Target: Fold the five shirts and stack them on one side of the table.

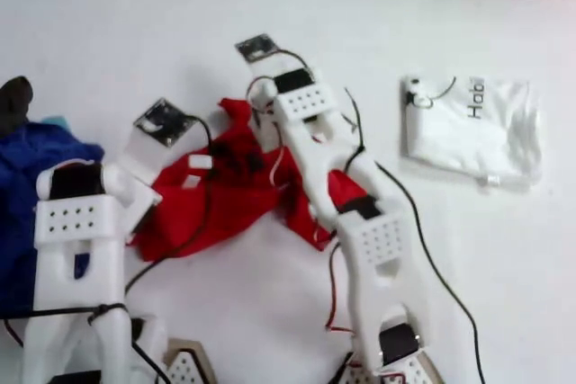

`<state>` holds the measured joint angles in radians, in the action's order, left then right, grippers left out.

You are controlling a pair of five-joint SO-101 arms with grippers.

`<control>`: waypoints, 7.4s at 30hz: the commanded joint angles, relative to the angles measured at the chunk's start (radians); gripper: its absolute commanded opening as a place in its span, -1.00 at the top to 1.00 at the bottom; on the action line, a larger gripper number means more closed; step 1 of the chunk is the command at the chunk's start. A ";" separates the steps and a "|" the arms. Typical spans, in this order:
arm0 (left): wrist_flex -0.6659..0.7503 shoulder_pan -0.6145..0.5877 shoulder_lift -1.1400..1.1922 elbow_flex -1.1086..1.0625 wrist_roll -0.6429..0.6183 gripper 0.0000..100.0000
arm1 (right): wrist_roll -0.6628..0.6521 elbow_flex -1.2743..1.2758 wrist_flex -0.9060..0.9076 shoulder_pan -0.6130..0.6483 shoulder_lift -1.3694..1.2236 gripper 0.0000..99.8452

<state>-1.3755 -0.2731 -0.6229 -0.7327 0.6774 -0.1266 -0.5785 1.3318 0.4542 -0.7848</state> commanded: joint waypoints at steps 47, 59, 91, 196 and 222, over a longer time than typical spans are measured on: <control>0.741 -0.009 -0.018 -0.309 0.000 0.95 | -0.002 -0.792 0.128 -0.473 -0.111 0.57; 0.718 -0.009 -0.025 -0.266 -0.075 0.95 | -0.002 -0.855 0.392 -0.469 -0.056 0.57; 0.603 -0.009 -0.025 -0.243 -0.198 0.95 | -0.161 0.542 0.397 -0.015 0.736 0.58; 0.598 -0.031 -0.025 -0.243 -0.196 0.95 | -0.318 1.250 -0.252 0.015 0.711 0.57; 0.423 -0.031 -0.025 -0.099 -0.201 0.95 | -0.400 1.235 -0.108 -0.183 1.296 0.96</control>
<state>-0.8677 -0.2946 -0.6229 -0.9306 0.4841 -0.4933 0.6736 1.1876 0.3069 0.2846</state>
